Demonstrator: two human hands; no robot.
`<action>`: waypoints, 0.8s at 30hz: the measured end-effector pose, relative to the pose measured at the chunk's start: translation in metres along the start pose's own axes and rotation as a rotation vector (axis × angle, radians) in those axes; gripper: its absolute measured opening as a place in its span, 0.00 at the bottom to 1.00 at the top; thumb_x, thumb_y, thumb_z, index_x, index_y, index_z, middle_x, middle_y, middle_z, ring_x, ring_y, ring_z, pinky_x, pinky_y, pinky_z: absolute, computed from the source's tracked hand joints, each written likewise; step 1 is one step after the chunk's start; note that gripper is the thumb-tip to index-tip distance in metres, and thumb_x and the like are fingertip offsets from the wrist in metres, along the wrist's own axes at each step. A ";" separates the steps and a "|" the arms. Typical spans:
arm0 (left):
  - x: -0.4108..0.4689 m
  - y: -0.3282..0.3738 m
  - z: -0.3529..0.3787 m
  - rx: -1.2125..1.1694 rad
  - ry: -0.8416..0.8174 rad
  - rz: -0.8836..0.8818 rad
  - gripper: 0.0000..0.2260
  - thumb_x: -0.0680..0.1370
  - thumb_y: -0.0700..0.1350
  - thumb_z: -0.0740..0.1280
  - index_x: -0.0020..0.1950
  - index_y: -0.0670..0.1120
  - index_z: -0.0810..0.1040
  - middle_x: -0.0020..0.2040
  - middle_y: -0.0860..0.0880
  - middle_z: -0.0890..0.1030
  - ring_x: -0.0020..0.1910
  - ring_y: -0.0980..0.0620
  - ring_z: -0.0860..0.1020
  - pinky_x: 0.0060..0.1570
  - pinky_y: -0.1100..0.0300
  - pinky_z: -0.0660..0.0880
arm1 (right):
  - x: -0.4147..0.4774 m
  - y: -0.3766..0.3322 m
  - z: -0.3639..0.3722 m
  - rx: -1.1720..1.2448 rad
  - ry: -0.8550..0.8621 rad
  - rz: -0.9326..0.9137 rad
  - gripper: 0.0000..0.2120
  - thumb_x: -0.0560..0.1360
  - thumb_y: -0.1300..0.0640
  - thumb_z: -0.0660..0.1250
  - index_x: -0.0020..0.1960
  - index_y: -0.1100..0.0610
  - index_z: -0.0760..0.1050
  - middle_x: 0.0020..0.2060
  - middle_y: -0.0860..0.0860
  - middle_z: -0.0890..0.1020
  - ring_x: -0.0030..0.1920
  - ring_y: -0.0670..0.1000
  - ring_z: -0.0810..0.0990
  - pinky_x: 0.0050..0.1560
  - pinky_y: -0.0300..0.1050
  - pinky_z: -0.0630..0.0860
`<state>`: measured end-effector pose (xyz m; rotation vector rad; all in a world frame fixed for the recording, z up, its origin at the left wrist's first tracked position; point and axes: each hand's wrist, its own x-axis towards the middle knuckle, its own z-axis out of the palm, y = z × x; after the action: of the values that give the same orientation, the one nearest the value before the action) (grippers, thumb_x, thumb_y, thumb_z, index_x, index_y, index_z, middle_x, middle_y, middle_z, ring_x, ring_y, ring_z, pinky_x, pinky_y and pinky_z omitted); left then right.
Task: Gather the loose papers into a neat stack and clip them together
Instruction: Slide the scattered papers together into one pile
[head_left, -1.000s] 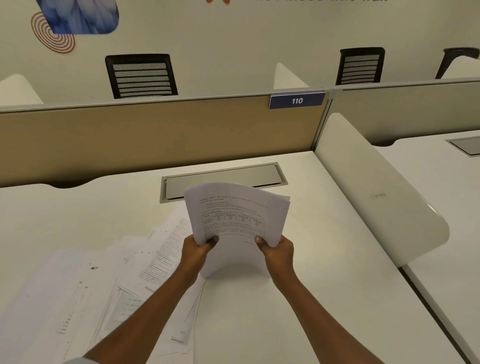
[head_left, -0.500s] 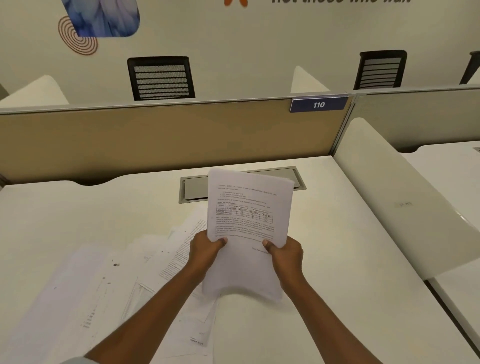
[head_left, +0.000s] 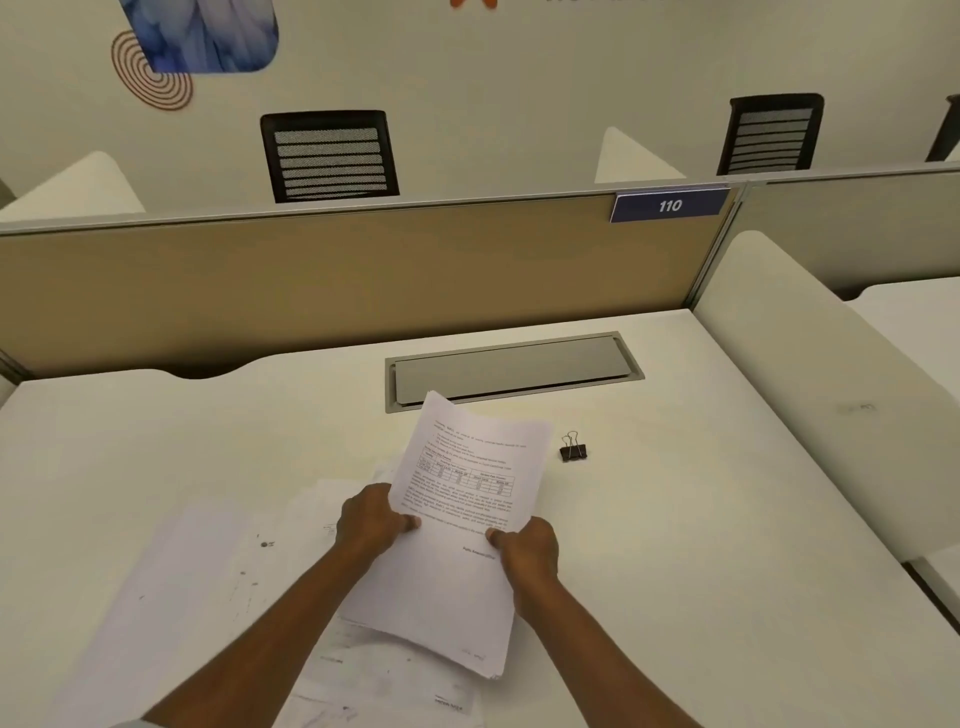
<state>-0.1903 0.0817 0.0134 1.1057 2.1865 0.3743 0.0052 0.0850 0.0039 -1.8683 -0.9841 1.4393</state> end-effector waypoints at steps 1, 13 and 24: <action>0.006 -0.004 -0.002 0.085 0.003 0.003 0.21 0.70 0.54 0.74 0.58 0.48 0.75 0.57 0.46 0.80 0.56 0.43 0.76 0.55 0.49 0.77 | -0.001 0.002 0.008 -0.033 0.018 0.006 0.08 0.72 0.60 0.70 0.50 0.58 0.78 0.47 0.52 0.82 0.43 0.54 0.81 0.43 0.45 0.80; 0.035 -0.022 0.004 0.386 -0.064 0.009 0.27 0.71 0.58 0.72 0.64 0.46 0.72 0.64 0.44 0.71 0.66 0.41 0.67 0.62 0.46 0.68 | -0.013 0.004 0.052 -0.383 0.163 0.041 0.11 0.75 0.57 0.64 0.55 0.61 0.74 0.58 0.58 0.73 0.61 0.59 0.67 0.52 0.51 0.73; 0.033 -0.026 0.005 0.362 0.020 0.018 0.21 0.72 0.53 0.72 0.60 0.45 0.74 0.57 0.44 0.75 0.59 0.42 0.74 0.56 0.47 0.76 | -0.013 0.013 0.058 -0.369 0.186 -0.001 0.11 0.73 0.59 0.64 0.54 0.61 0.74 0.56 0.57 0.76 0.57 0.59 0.72 0.54 0.54 0.76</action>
<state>-0.2165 0.0923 -0.0177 1.3158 2.3208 -0.0069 -0.0502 0.0679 -0.0139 -2.2144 -1.2182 1.1122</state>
